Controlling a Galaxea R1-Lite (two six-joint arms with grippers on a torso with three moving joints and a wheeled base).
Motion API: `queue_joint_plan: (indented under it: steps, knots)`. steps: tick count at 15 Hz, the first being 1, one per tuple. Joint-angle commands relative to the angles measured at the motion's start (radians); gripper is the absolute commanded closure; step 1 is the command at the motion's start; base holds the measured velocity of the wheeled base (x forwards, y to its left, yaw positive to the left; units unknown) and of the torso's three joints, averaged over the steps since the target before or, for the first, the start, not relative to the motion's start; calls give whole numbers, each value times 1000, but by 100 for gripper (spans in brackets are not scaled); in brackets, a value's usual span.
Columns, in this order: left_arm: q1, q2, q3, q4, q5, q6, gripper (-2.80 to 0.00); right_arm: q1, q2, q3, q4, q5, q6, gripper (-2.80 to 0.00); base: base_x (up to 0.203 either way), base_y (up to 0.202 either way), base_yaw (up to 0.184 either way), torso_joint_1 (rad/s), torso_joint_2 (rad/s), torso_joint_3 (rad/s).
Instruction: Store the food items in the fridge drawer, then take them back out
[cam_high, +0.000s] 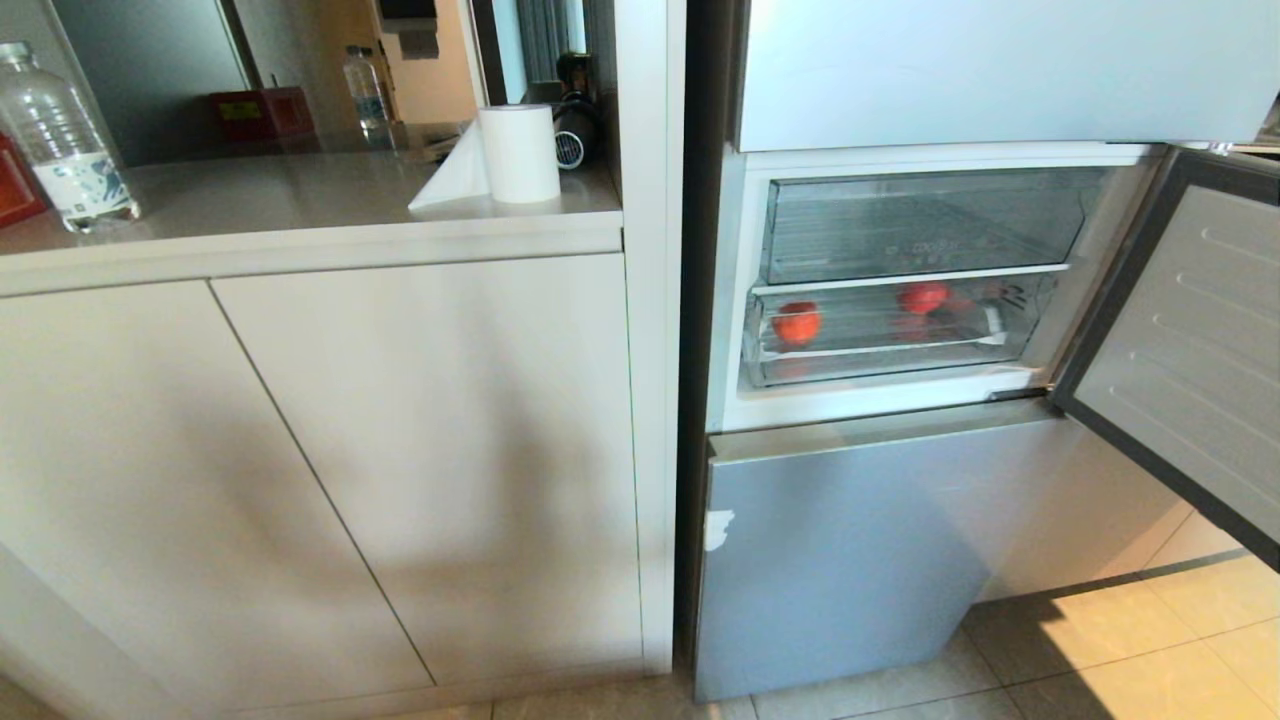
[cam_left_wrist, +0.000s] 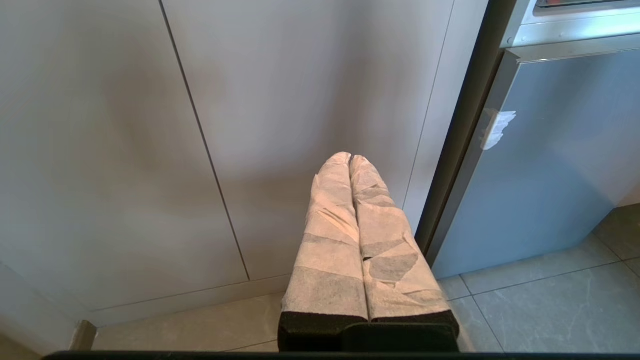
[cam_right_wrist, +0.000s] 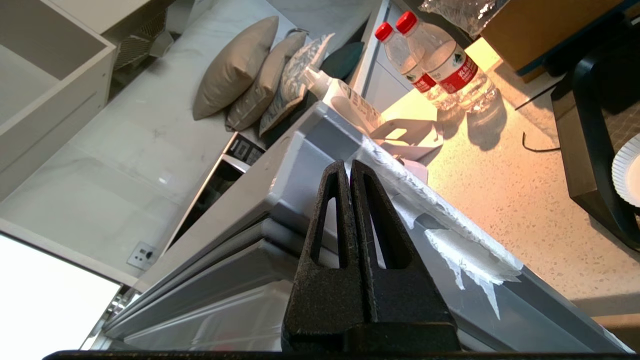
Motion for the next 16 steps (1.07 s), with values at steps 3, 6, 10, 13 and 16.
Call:
queue_joint_plan:
  steps: [3,6,10,13,16]
  knots:
    - [0,0,2,0,0,0,0,0,14,2,1,78,8,0,0,0,0,0,0,0]
    - [0,0,2,0,0,0,0,-1,-69,45,23,194,35,0,0,0,0,0,0,0]
    - [0,0,2,0,0,0,0,-30,-317,46,17,191,123,0,0,0,0,0,0,0]
    - [0,0,2,0,0,0,0,-99,-553,-85,-11,40,268,0,0,0,0,0,0,0]
    - [0,0,2,0,0,0,0,-136,-582,-171,67,-64,292,0,0,0,0,0,0,0]
